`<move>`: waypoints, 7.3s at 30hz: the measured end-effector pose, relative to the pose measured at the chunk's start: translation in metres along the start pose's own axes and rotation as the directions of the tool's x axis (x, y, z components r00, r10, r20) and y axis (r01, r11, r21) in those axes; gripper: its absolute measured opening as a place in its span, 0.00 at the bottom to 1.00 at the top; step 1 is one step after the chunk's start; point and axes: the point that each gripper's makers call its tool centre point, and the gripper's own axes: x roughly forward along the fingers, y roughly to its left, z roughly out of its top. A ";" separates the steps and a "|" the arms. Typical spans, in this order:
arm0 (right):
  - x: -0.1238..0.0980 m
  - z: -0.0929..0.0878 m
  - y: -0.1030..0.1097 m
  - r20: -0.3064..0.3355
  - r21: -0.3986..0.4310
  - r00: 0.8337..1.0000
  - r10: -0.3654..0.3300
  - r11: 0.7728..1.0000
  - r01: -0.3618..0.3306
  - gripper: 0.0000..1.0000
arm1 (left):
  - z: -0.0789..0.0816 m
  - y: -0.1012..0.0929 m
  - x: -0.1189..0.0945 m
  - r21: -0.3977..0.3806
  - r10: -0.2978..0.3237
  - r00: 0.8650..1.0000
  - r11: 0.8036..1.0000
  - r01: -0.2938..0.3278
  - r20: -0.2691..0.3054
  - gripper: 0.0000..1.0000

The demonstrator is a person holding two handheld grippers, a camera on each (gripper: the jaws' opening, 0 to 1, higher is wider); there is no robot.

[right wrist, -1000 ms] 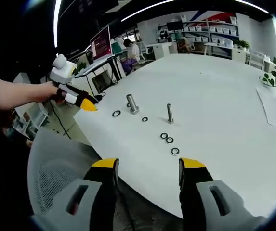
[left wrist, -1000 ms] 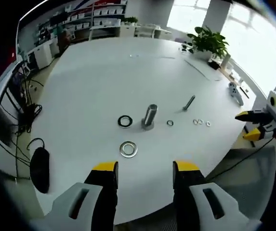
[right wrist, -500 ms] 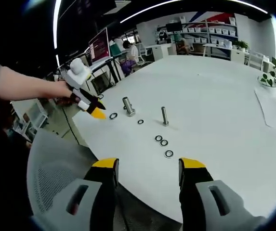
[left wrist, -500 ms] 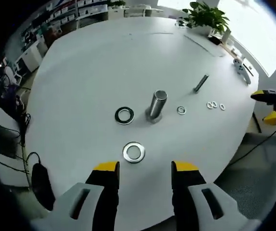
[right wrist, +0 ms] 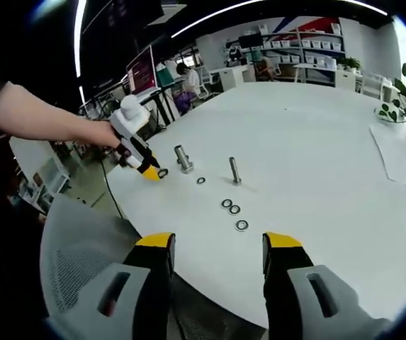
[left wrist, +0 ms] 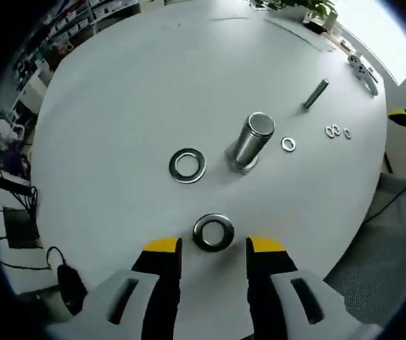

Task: Place the washer onto the threaded stud by aligning its center hole with the stud, sliding it down to the base, and recovering from edge contact or off-axis alignment until the washer reaches the visible bottom stop.

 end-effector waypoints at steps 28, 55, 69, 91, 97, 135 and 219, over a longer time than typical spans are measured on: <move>-0.002 -0.004 -0.006 0.006 0.027 1.000 -0.008 1.000 0.008 0.52 | 0.008 -0.004 0.003 0.209 -0.006 0.998 0.978 0.020 -0.067 0.22; 0.002 -0.005 -0.006 0.005 0.027 1.000 0.003 1.000 -0.003 0.50 | 0.008 -0.004 0.001 0.292 -0.047 0.999 0.955 0.052 -0.025 0.21; 0.001 -0.006 -0.007 0.004 0.027 1.000 0.003 1.000 -0.004 0.49 | 0.006 -0.004 0.000 0.269 -0.023 1.000 0.963 0.024 -0.007 0.19; 0.000 -0.008 -0.011 0.003 0.032 1.000 -0.006 0.999 0.006 0.49 | 0.041 -0.015 -0.032 0.367 -0.040 0.997 0.930 0.014 0.064 0.19; 0.000 -0.007 -0.012 0.002 0.029 1.000 -0.005 1.000 0.005 0.49 | 0.055 -0.012 -0.044 0.374 -0.038 0.995 0.928 0.002 0.091 0.19; 0.001 -0.009 -0.009 0.006 0.047 1.000 0.003 0.999 -0.004 0.49 | 0.090 -0.035 -0.027 0.500 -0.044 0.999 0.866 0.027 0.023 0.19; -0.002 -0.015 -0.017 -0.002 0.055 1.000 -0.020 0.998 0.020 0.49 | 0.066 0.022 0.005 0.336 0.013 1.000 0.942 -0.009 -0.010 0.26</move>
